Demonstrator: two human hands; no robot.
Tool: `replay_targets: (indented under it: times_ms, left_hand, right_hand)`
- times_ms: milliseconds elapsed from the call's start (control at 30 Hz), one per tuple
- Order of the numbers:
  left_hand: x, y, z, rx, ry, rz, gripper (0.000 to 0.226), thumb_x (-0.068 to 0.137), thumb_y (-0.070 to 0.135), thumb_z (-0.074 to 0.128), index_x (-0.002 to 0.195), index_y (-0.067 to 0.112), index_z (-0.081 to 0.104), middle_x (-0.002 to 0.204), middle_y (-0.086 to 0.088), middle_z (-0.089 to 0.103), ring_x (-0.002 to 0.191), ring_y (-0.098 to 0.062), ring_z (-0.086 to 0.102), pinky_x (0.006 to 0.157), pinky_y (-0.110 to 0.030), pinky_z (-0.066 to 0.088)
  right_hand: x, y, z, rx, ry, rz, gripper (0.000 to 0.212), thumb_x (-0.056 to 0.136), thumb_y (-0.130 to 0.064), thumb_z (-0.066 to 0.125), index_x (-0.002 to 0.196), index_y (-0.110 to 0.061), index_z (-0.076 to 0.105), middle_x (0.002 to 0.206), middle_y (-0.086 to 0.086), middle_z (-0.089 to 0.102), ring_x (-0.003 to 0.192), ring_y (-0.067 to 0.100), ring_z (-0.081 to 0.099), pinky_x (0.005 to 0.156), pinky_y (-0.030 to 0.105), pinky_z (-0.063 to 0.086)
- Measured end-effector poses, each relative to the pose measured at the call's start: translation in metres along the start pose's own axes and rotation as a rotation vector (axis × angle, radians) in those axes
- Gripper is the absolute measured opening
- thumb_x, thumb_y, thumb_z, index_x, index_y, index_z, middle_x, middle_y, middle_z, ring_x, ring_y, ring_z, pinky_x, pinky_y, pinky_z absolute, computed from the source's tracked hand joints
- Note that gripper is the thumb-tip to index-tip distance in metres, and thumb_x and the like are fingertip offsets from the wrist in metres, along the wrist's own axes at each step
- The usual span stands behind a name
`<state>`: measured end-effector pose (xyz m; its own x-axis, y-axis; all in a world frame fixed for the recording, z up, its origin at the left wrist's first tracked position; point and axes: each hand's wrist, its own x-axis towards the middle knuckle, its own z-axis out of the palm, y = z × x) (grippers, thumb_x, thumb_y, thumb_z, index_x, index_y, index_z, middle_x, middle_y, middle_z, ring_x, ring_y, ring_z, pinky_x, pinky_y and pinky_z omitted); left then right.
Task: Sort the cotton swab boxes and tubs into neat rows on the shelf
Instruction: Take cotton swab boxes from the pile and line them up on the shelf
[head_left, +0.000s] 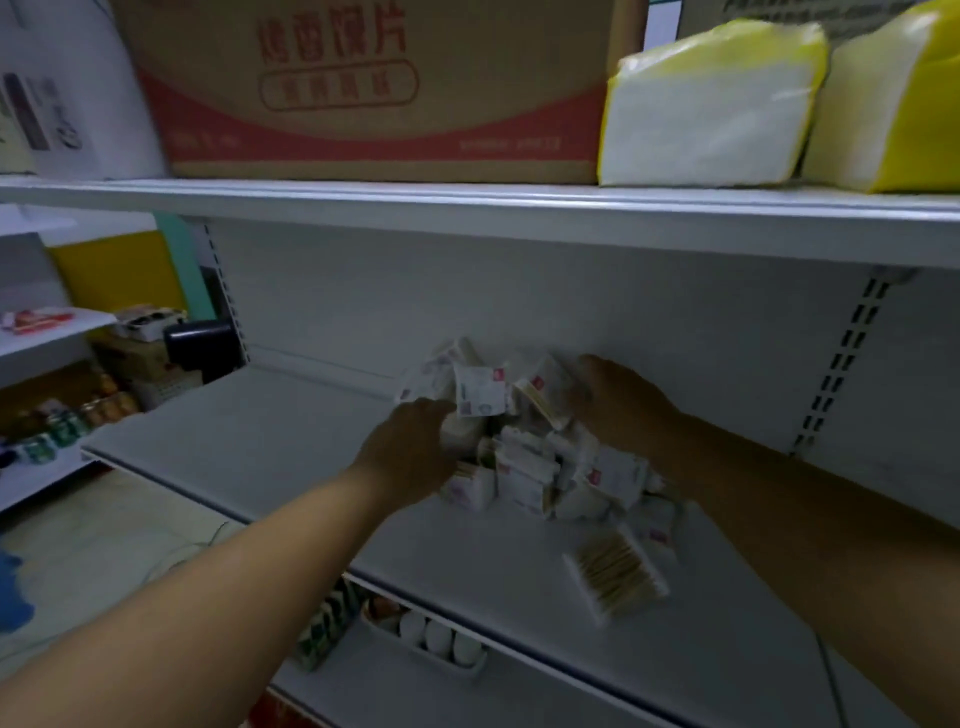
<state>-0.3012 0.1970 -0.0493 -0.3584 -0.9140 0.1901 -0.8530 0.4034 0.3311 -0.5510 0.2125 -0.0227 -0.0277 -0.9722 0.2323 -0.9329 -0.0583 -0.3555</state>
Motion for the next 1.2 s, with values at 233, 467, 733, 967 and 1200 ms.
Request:
replay_targets:
  times_ms: [233, 467, 733, 967, 1200]
  left_hand:
    - [0.075, -0.009, 0.001, 0.050, 0.096, 0.203, 0.073, 0.086, 0.025, 0.062, 0.147, 0.015, 0.025, 0.154, -0.006, 0.026, 0.142, -0.021, 0.021, 0.112, -0.031, 0.019]
    - [0.110, -0.022, 0.010, 0.205, 0.072, 0.435, 0.064, 0.083, 0.035, 0.063, 0.140, 0.018, 0.038, 0.136, -0.007, 0.045, 0.126, -0.027, 0.041, 0.099, -0.035, 0.035]
    - [0.099, -0.039, -0.018, -0.953, -0.091, 0.137, 0.035, 0.062, 0.013, 0.085, 0.083, 0.021, 0.060, 0.078, 0.006, 0.064, 0.057, 0.003, 0.063, 0.044, -0.007, 0.043]
    - [0.053, -0.002, 0.010, -1.393, -0.529, 0.027, 0.031, 0.071, -0.005, 0.073, 0.093, 0.015, 0.065, 0.079, -0.002, 0.074, 0.069, -0.018, 0.072, 0.052, -0.027, 0.056]
    - [-0.004, 0.083, 0.029, -1.475, -0.678, 0.121, 0.022, 0.084, 0.001, 0.061, 0.099, 0.017, 0.064, 0.087, -0.001, 0.074, 0.076, -0.017, 0.072, 0.055, -0.030, 0.058]
  right_hand:
    - [0.024, 0.000, 0.014, 0.048, -0.123, 0.085, 0.081, 0.084, -0.036, 0.067, 0.147, -0.014, 0.022, 0.145, 0.010, 0.041, 0.128, 0.027, 0.045, 0.104, 0.041, 0.040]
    - [0.024, -0.023, 0.010, -0.088, 0.096, 0.137, 0.055, 0.066, -0.030, 0.084, 0.109, -0.006, 0.060, 0.100, 0.003, 0.058, 0.093, 0.020, 0.053, 0.069, 0.015, 0.041]
    - [-0.014, -0.071, 0.018, 0.602, 0.554, 0.470, 0.051, 0.066, -0.019, 0.085, 0.098, -0.022, 0.046, 0.094, -0.011, 0.057, 0.081, 0.002, 0.058, 0.064, 0.014, 0.052]
    - [-0.092, -0.073, 0.040, 1.131, 0.527, 0.545, 0.025, 0.084, -0.012, 0.068, 0.102, -0.028, 0.064, 0.097, -0.008, 0.073, 0.088, 0.011, 0.070, 0.068, 0.025, 0.056]
    - [-0.184, -0.043, -0.009, 1.168, 0.663, 0.724, 0.016, 0.094, -0.010, 0.050, 0.097, -0.023, 0.058, 0.098, 0.002, 0.065, 0.086, 0.018, 0.065, 0.066, 0.031, 0.057]
